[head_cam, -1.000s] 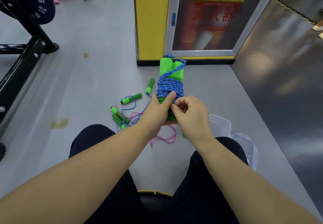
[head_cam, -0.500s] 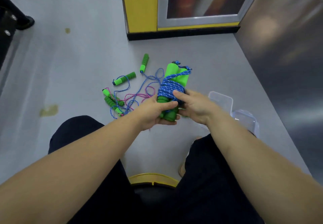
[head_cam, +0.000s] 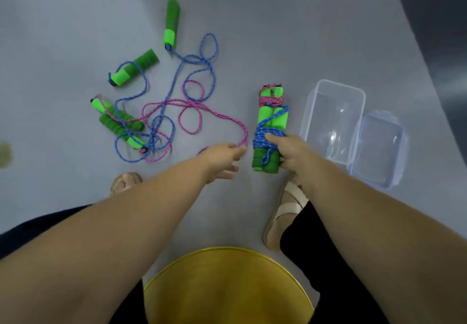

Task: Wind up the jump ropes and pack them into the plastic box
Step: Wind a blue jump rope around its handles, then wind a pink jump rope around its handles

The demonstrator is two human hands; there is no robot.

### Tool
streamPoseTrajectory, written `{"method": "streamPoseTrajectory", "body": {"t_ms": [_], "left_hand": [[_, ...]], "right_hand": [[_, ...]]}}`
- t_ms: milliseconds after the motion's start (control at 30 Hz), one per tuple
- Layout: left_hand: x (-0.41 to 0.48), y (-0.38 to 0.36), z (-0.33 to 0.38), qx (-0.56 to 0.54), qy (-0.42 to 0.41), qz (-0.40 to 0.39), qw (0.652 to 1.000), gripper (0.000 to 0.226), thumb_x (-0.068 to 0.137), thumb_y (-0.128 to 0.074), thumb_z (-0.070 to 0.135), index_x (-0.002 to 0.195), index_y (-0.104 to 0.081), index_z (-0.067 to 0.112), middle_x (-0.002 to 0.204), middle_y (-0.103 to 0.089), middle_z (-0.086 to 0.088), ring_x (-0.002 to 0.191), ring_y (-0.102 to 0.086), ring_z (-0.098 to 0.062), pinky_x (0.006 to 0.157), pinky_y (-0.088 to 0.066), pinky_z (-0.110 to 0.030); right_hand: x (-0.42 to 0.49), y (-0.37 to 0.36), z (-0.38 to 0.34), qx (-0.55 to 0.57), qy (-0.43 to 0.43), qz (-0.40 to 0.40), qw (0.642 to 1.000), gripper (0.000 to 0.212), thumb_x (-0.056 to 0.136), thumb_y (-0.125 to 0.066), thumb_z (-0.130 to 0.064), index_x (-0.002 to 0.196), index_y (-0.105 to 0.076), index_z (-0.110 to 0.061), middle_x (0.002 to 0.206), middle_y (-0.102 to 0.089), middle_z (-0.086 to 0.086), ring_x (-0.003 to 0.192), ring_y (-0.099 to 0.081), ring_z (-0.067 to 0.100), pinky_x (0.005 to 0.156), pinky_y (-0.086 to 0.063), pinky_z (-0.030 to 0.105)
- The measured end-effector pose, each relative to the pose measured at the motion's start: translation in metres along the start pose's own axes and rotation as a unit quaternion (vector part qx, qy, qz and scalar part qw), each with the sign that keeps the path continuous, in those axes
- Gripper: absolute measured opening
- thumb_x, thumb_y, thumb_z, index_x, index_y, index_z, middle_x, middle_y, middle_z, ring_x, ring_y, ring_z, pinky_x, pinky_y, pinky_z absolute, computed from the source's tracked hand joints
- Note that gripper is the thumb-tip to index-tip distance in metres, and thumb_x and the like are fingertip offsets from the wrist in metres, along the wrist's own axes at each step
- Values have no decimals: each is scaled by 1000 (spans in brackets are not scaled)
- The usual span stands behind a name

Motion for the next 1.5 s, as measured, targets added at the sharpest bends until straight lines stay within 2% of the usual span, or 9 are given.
{"method": "streamPoseTrajectory", "body": {"t_ms": [133, 367, 633, 800, 933, 1100, 1300, 1400, 1500], "left_hand": [[65, 21, 21, 161, -21, 83, 983, 43, 97, -48, 28, 134, -45, 6, 137, -48, -15, 114, -50, -27, 83, -40, -27], [154, 57, -4, 412, 10, 125, 902, 56, 89, -55, 35, 139, -38, 15, 138, -35, -17, 124, -43, -36, 103, -36, -37], [179, 140, 28, 449, -72, 273, 848, 48, 91, -52, 30, 135, -41, 16, 141, -31, -14, 129, -29, -36, 106, -30, -42], [183, 147, 8, 442, -77, 228, 864, 49, 91, -51, 27, 137, -40, 15, 143, -26, -9, 131, -24, -32, 103, -33, -38], [179, 142, 4, 459, -87, 219, 857, 48, 94, -48, 28, 137, -40, 10, 142, -29, -9, 127, -29, -31, 103, -34, -39], [167, 142, -4, 432, -128, 174, 876, 38, 94, -47, 25, 132, -51, 18, 132, -43, -10, 117, -47, -30, 97, -41, -38], [124, 257, -22, 368, -55, 420, 828, 59, 82, -62, 23, 137, -39, 16, 142, -32, -13, 128, -31, -34, 101, -34, -40], [133, 276, -48, 427, 40, 375, 822, 59, 83, -63, 27, 136, -40, 19, 139, -37, -9, 130, -25, -35, 101, -35, -38], [145, 257, -44, 522, -35, 298, 798, 36, 90, -50, 19, 125, -55, 25, 126, -57, -5, 123, -39, -32, 101, -32, -34]], "right_hand": [[57, 13, -37, -25, 48, 37, 998, 29, 88, -62, -9, 115, -59, 2, 90, -66, 9, 58, -60, 12, 46, -52, 24], [142, -43, -68, -80, 111, 22, 990, 27, 80, -68, -3, 106, -64, 3, 103, -68, 21, 84, -67, 32, 81, -55, 49], [187, -67, -81, -103, 155, 97, 978, 48, 88, -61, -12, 132, -43, -3, 114, -56, 2, 99, -58, 18, 90, -50, 32], [186, -78, -98, -369, 204, 153, 894, 51, 96, -42, -17, 144, -27, -8, 148, -33, 14, 135, -34, 28, 108, -27, 32], [134, -123, -101, -511, 402, 149, 745, 46, 87, -51, -13, 133, -45, -12, 141, -36, 13, 129, -33, 31, 106, -25, 32], [161, -185, -28, -616, 286, -31, 734, 53, 85, -61, -25, 133, -43, -12, 134, -45, 14, 125, -39, 33, 105, -31, 37], [161, -189, -1, -725, 231, -24, 648, 27, 90, -50, -8, 115, -59, -7, 121, -57, 17, 113, -54, 34, 89, -46, 38], [158, -177, 1, -732, 181, -18, 657, 30, 89, -49, -8, 117, -58, -10, 125, -55, 16, 115, -53, 34, 89, -46, 39], [133, -195, -20, -662, 285, 26, 692, 44, 84, -49, -5, 128, -48, -10, 131, -42, 15, 120, -41, 36, 96, -39, 41]]}}
Point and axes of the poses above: each hand's wrist, its own x-axis towards the middle knuckle, its own y-axis out of the back of the hand, z = x × y, the point moved 10 cm from there along x, towards the middle knuckle
